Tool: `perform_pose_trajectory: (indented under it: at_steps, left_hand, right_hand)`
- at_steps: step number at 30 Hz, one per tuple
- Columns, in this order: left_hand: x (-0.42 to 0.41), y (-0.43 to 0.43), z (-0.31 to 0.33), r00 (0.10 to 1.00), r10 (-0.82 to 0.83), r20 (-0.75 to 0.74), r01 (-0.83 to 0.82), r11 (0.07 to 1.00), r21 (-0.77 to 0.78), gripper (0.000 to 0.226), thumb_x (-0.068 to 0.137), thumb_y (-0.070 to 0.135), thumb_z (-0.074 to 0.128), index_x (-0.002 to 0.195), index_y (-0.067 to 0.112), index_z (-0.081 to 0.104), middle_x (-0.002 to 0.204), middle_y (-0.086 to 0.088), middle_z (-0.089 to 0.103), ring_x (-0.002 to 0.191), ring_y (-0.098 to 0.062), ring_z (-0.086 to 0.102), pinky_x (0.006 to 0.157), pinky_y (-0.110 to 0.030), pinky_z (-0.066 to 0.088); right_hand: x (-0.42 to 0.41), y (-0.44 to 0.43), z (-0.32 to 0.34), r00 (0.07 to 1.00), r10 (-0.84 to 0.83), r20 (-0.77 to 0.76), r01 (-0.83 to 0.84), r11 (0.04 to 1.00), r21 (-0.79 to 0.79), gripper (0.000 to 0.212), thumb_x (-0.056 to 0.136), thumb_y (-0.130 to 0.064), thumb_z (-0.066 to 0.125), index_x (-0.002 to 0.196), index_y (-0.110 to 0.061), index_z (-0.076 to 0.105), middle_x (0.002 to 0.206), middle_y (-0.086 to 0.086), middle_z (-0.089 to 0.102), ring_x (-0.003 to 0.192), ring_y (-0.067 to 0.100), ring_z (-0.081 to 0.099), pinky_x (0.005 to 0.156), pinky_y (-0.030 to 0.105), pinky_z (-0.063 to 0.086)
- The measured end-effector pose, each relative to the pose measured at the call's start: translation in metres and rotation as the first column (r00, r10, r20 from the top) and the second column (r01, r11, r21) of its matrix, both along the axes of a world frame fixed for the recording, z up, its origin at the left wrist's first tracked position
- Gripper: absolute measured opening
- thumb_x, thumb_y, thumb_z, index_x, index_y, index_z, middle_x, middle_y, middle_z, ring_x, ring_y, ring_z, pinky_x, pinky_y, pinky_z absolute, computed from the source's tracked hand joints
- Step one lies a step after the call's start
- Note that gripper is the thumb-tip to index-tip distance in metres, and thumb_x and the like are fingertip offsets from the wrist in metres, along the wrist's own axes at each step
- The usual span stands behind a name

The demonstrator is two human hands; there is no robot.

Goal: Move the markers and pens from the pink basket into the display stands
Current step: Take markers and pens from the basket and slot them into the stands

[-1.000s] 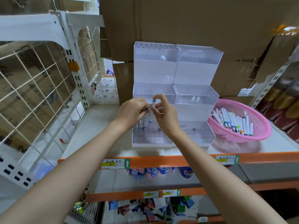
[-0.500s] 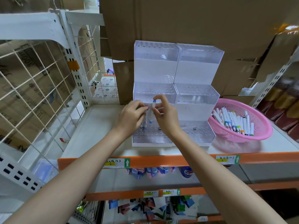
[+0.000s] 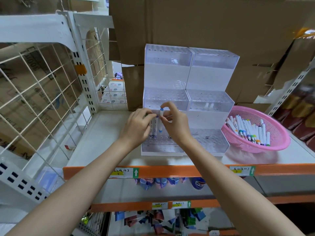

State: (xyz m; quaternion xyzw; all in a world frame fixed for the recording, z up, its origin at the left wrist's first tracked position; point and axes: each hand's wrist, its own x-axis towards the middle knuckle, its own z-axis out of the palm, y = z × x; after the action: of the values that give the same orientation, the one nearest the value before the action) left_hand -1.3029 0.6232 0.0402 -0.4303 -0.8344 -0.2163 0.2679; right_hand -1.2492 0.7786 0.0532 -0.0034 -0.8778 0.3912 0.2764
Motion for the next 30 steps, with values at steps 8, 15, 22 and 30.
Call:
perform_pose_trajectory:
  at_steps: [8, 15, 22, 30]
  left_hand:
    - [0.003, -0.004, -0.002, 1.000, 0.021, 0.005, -0.021, 0.998, -0.054, 0.044, 0.078, 0.013, 0.045, 0.118, 0.008, 0.063, 0.112, -0.010, 0.058, 0.103, -0.026, 0.053, 0.085, -0.037, 0.046]
    - [0.010, -0.014, -0.006, 0.998, 0.054, -0.028, -0.058, 0.982, -0.181, 0.059, 0.083, 0.045, 0.046, 0.131, 0.012, 0.054, 0.128, -0.009, 0.054, 0.119, -0.024, 0.049, 0.096, -0.037, 0.042]
    - [0.014, -0.015, -0.009, 0.997, 0.069, -0.021, -0.071, 0.979, -0.192, 0.058, 0.084, 0.043, 0.056, 0.131, 0.010, 0.052, 0.132, -0.009, 0.051, 0.122, -0.025, 0.048, 0.099, -0.038, 0.041]
    - [0.018, -0.021, -0.009, 0.997, 0.079, -0.025, -0.083, 0.976, -0.202, 0.064, 0.079, 0.038, 0.070, 0.133, 0.009, 0.051, 0.133, -0.010, 0.051, 0.123, -0.026, 0.049, 0.100, -0.040, 0.041]
  right_hand:
    - [0.001, 0.002, -0.011, 0.999, -0.014, 0.050, 0.007, 0.991, 0.133, 0.021, 0.092, -0.011, 0.059, 0.109, -0.020, 0.050, 0.080, 0.004, 0.067, 0.070, 0.021, 0.064, 0.066, 0.042, 0.055]
    - [-0.001, 0.005, -0.012, 0.997, -0.054, 0.049, 0.043, 0.978, 0.206, 0.017, 0.094, -0.016, 0.056, 0.108, -0.019, 0.048, 0.079, 0.002, 0.065, 0.068, 0.023, 0.060, 0.063, 0.042, 0.054]
    - [0.002, 0.006, -0.015, 0.995, -0.042, 0.092, 0.024, 0.981, 0.191, 0.013, 0.093, -0.018, 0.057, 0.104, -0.018, 0.050, 0.084, 0.003, 0.064, 0.071, 0.023, 0.061, 0.064, 0.042, 0.053]
    - [0.005, 0.006, -0.013, 0.995, -0.056, 0.078, 0.037, 0.972, 0.231, 0.012, 0.093, -0.018, 0.057, 0.105, -0.020, 0.053, 0.091, 0.002, 0.065, 0.075, 0.020, 0.060, 0.065, 0.037, 0.053]
